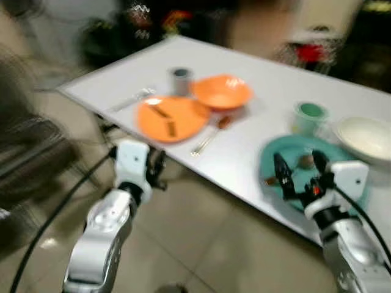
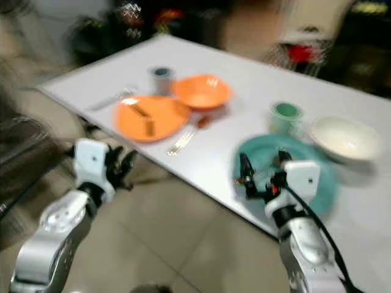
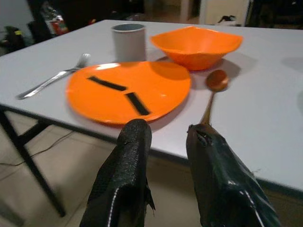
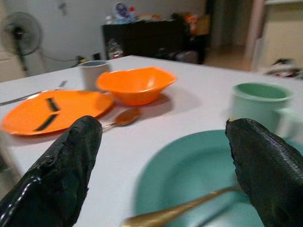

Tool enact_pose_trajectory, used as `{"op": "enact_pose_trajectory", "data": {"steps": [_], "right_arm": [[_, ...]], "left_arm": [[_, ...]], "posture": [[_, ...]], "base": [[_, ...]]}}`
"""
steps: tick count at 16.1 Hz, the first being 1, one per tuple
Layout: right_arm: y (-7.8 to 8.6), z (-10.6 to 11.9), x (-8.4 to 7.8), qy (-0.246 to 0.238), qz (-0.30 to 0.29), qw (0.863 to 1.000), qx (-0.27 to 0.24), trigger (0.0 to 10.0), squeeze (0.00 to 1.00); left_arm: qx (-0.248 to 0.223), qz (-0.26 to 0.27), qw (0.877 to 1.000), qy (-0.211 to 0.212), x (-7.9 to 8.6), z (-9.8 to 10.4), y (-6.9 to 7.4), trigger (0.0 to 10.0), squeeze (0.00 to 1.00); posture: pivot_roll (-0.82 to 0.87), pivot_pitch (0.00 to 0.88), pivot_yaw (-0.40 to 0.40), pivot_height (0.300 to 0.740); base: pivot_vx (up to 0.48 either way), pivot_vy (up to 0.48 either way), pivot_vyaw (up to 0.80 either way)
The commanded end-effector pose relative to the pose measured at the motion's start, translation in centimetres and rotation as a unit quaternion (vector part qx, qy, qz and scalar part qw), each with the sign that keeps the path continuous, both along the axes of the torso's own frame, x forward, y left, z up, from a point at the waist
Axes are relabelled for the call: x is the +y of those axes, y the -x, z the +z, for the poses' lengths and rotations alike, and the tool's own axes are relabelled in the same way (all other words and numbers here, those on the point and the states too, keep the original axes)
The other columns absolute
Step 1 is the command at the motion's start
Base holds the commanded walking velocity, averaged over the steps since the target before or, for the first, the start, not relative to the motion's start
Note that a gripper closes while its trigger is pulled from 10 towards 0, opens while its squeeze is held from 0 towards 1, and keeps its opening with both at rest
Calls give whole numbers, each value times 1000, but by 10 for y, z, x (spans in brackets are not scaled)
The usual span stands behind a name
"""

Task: Setting the table

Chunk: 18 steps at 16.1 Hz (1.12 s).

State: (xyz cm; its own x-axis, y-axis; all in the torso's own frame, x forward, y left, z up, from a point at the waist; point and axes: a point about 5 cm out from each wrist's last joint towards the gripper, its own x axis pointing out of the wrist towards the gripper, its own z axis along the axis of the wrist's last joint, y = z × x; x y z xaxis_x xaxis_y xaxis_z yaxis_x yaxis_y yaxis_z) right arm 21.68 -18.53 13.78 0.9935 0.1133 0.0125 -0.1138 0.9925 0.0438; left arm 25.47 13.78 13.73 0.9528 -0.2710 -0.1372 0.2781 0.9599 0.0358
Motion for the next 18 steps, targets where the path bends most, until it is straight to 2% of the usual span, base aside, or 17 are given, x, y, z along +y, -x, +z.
{"op": "enact_pose_trajectory", "data": {"steps": [1,5,8,11,18], "right_arm": [[-2,3,0,-2,-1,1000,-14,10000,0],[-13,2,-6,3,-4,1000,-17,10000,0],[-15,-1,-1,1,9,1000,-12,10000,0],[-19,-3,1,-7,9,1000,-8,10000,0],[-16,-11,-1,-47,-9,999,11,10000,0]], "left_arm": [[1,-4,1000,-4,3,2,0,10000,0],[3,-7,1000,0,3,4,-1,10000,0],[3,9,1000,5,3,4,-1,10000,0],[4,4,1000,5,1,3,-2,10000,0],[-1,4,1000,1,2,5,-7,10000,0]], "posture": [[-19,0,24,740],[-5,0,15,740],[3,0,3,740],[6,0,-1,740],[4,0,1,740]], "base": [[0,0,800],[0,0,800],[0,0,800],[0,0,800],[0,317,0]]}}
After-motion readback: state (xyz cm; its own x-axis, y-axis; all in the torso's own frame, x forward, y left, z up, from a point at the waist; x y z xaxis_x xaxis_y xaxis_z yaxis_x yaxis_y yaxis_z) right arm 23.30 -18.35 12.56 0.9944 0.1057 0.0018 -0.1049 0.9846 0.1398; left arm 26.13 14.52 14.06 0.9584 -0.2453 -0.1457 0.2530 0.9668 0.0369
